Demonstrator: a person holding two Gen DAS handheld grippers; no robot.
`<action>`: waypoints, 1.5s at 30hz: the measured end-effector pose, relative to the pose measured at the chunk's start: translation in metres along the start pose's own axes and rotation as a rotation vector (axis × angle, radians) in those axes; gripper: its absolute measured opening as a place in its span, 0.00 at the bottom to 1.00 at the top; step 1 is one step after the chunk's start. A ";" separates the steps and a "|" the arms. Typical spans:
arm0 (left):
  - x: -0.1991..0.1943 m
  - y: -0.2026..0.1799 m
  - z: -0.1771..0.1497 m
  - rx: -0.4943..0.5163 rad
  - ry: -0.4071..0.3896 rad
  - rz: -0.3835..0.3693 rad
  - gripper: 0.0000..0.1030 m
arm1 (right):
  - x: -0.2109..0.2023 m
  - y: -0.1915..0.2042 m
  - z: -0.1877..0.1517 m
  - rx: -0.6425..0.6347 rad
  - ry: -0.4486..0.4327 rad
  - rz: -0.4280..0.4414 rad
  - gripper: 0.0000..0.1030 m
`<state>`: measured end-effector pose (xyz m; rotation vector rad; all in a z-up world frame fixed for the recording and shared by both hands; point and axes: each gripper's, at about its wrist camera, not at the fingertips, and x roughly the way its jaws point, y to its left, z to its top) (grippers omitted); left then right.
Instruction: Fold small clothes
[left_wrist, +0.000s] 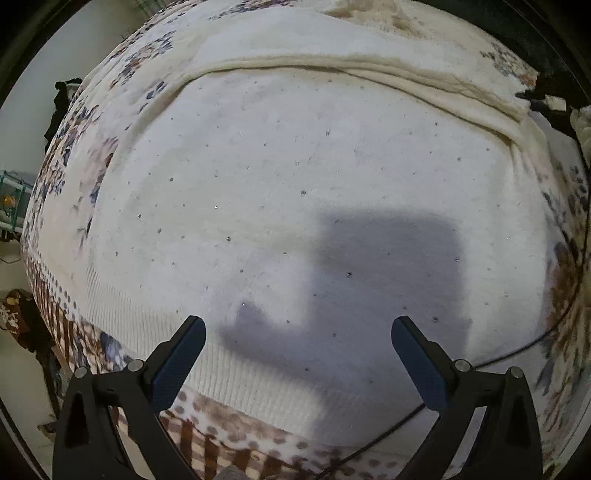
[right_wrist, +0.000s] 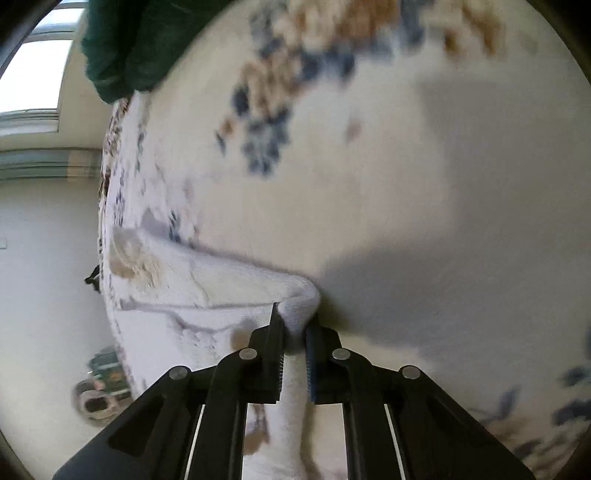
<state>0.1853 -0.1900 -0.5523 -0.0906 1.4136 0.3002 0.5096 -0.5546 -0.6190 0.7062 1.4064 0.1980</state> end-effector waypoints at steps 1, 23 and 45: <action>-0.002 -0.001 0.000 -0.001 -0.001 0.000 1.00 | -0.002 -0.003 0.004 0.010 -0.013 -0.025 0.08; 0.015 -0.189 -0.086 0.435 0.099 -0.216 0.14 | -0.076 -0.076 -0.037 0.025 0.227 0.018 0.51; -0.012 -0.177 -0.105 0.447 -0.008 -0.265 0.04 | 0.010 -0.020 0.010 -0.025 0.136 -0.047 0.03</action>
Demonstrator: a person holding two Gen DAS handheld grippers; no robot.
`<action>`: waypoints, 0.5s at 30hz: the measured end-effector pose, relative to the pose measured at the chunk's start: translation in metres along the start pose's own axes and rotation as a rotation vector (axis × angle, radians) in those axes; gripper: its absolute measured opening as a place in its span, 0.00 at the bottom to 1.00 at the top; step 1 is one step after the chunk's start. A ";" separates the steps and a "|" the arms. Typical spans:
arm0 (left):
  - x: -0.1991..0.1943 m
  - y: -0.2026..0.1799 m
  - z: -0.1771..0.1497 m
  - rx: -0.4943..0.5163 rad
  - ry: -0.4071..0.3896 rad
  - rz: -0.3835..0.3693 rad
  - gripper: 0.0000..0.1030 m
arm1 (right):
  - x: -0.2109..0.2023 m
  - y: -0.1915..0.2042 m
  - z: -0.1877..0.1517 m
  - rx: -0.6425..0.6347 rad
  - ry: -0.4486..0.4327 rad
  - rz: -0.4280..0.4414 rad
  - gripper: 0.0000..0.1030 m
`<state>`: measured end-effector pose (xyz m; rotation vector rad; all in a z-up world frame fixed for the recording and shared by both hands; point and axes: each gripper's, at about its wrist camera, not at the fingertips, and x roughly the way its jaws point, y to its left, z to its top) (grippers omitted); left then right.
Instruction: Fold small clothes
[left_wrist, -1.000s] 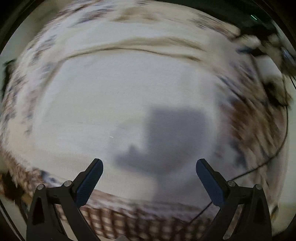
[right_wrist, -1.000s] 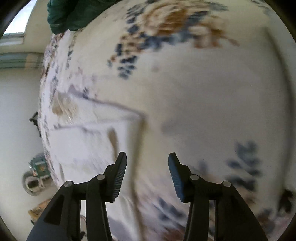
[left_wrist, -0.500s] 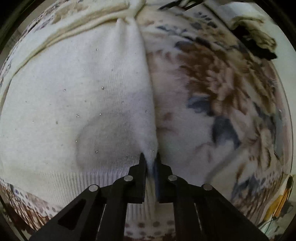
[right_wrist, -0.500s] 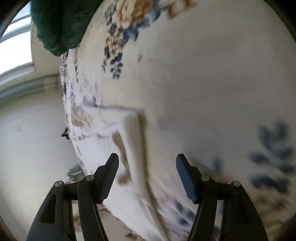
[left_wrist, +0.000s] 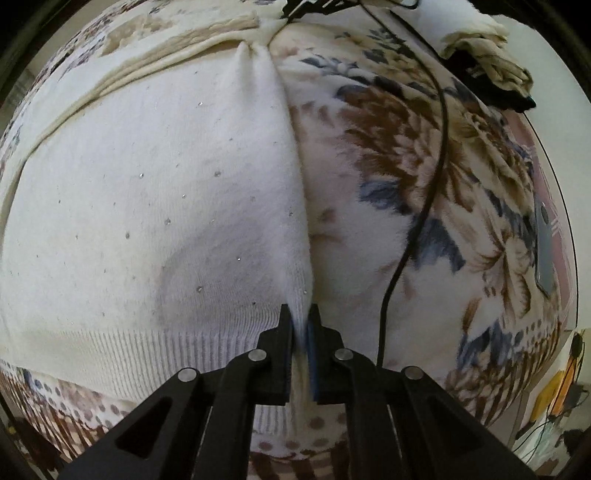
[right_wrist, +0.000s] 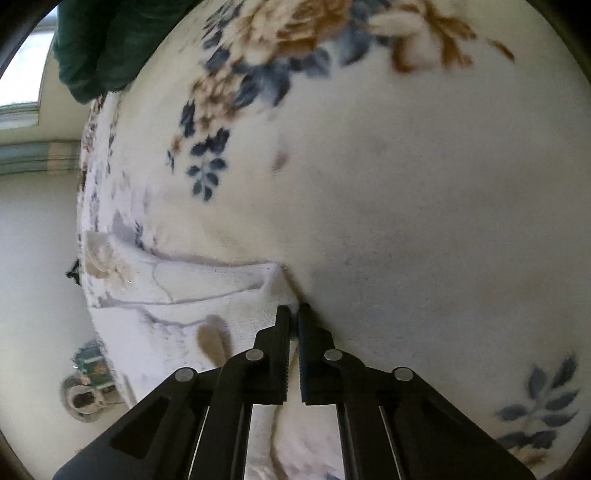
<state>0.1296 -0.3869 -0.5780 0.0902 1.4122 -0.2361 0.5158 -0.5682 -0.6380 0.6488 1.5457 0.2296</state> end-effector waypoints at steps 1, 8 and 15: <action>0.001 0.006 0.004 -0.007 -0.005 -0.004 0.04 | 0.003 0.002 0.001 0.009 0.033 0.029 0.04; -0.026 0.031 0.005 -0.063 -0.051 -0.042 0.04 | 0.024 -0.005 -0.003 0.115 0.132 0.153 0.45; -0.066 0.110 -0.006 -0.306 -0.095 -0.158 0.04 | -0.007 0.057 -0.026 0.088 -0.004 0.066 0.09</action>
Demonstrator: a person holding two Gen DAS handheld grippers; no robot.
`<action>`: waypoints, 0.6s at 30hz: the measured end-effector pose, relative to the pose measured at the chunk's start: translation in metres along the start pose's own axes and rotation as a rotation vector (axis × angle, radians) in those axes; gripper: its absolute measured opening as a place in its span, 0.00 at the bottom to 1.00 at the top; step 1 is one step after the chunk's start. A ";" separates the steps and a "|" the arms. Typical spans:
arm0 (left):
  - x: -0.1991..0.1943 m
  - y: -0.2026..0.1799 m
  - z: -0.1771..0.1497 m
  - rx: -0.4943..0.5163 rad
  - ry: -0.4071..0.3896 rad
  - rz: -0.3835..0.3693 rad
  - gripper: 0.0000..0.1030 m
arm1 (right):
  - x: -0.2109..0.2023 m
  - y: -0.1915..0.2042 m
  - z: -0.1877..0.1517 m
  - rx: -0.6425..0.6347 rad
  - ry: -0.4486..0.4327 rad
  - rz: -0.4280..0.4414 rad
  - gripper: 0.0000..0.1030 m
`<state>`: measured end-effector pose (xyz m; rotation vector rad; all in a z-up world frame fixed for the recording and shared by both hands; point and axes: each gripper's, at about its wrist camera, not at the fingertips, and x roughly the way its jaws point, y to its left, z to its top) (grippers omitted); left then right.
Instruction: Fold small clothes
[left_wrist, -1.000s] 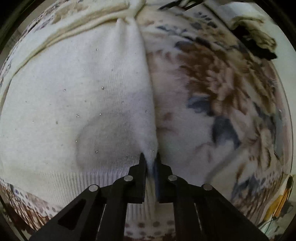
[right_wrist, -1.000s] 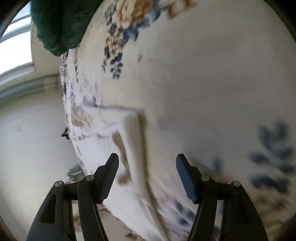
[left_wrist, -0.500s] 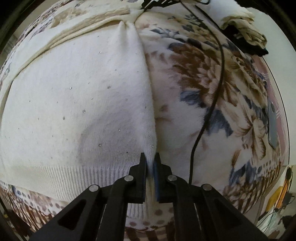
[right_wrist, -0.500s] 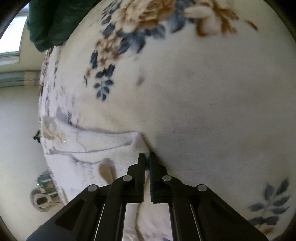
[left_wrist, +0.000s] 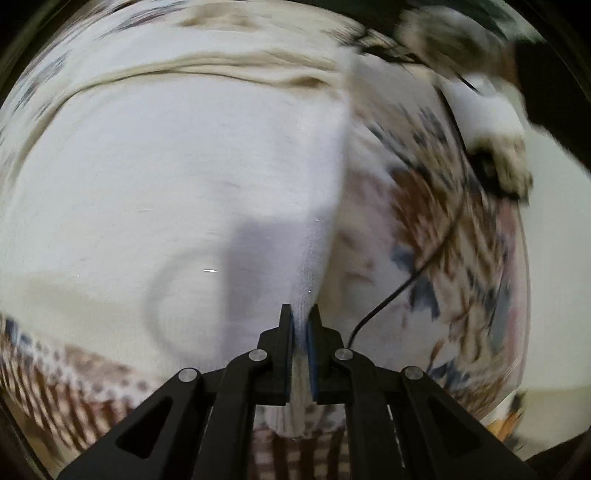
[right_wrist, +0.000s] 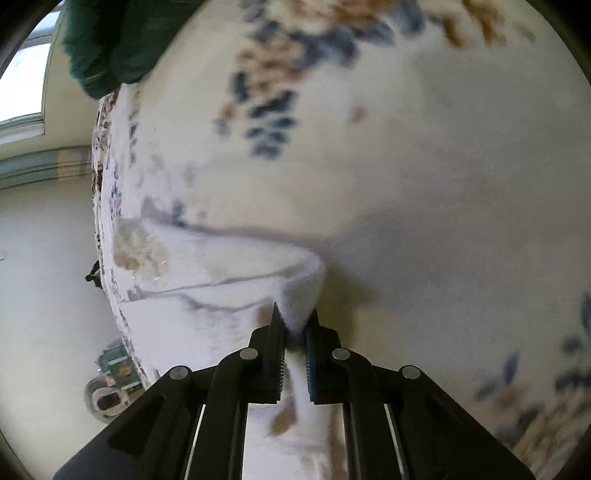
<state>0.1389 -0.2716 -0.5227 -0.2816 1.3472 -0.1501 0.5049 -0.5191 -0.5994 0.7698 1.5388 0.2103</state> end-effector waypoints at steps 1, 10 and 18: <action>-0.012 0.011 0.006 -0.031 -0.019 -0.006 0.04 | -0.007 0.014 -0.002 -0.009 -0.008 -0.005 0.09; -0.135 0.166 0.049 -0.179 -0.195 -0.066 0.04 | -0.028 0.204 -0.040 -0.226 -0.070 -0.126 0.09; -0.122 0.320 0.038 -0.356 -0.182 -0.093 0.00 | 0.084 0.362 -0.069 -0.291 -0.073 -0.216 0.09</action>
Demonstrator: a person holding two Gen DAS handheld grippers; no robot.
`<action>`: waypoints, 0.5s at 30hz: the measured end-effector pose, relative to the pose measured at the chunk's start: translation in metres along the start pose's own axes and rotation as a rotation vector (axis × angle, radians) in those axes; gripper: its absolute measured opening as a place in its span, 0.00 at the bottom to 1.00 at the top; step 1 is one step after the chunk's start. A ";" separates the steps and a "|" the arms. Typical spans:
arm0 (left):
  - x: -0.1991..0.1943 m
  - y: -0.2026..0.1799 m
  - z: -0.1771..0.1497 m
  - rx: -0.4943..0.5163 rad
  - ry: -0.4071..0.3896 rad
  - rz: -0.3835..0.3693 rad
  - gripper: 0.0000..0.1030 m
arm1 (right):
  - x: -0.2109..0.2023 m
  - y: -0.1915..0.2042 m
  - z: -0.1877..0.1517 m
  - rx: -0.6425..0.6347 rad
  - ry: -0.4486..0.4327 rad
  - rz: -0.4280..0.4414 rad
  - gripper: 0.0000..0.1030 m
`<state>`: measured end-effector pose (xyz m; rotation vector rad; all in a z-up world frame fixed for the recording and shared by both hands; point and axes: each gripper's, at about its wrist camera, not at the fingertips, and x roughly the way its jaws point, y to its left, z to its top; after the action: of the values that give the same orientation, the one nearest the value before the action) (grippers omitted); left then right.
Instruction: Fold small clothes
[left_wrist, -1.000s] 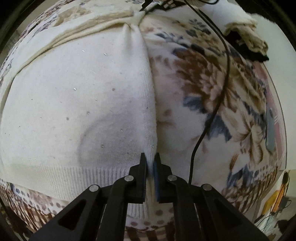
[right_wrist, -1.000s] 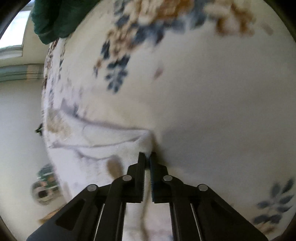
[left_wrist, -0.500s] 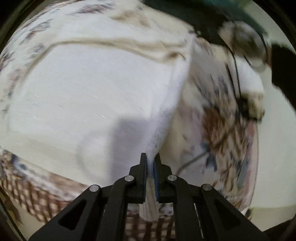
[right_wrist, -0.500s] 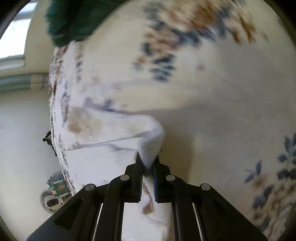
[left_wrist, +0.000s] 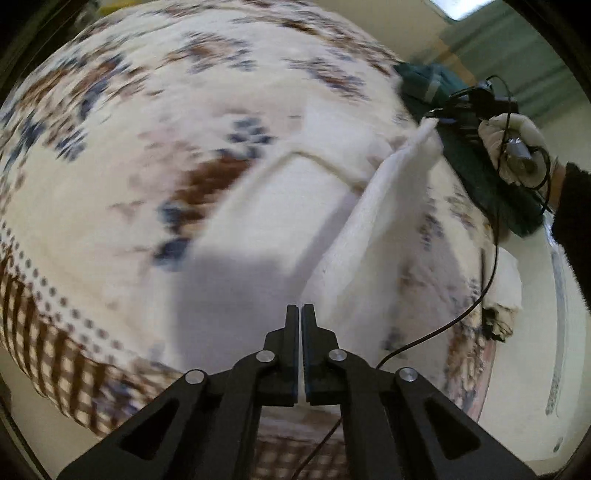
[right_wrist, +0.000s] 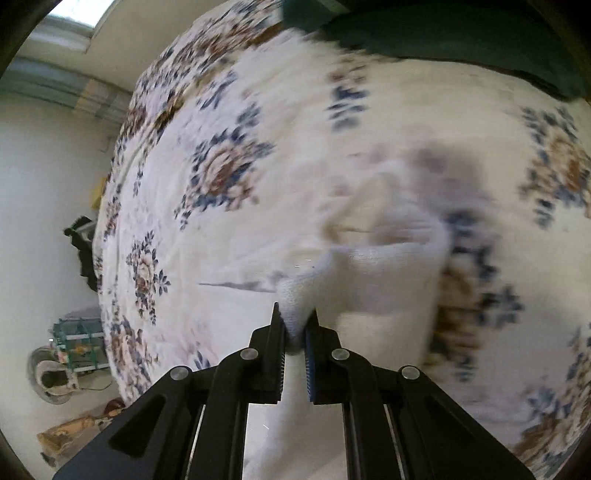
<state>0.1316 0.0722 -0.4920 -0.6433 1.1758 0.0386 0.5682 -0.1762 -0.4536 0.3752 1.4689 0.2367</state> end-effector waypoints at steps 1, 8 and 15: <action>0.002 0.016 0.002 -0.023 0.004 0.001 0.00 | 0.014 0.018 0.002 -0.010 0.001 -0.023 0.09; 0.031 0.100 0.003 -0.199 0.111 -0.150 0.05 | 0.121 0.101 -0.007 -0.125 0.064 -0.230 0.09; 0.074 0.051 -0.004 -0.145 0.216 -0.297 0.60 | 0.124 0.088 -0.002 -0.101 0.081 -0.275 0.09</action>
<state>0.1404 0.0902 -0.5792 -0.9633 1.2810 -0.2036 0.5841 -0.0477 -0.5336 0.0804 1.5627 0.1054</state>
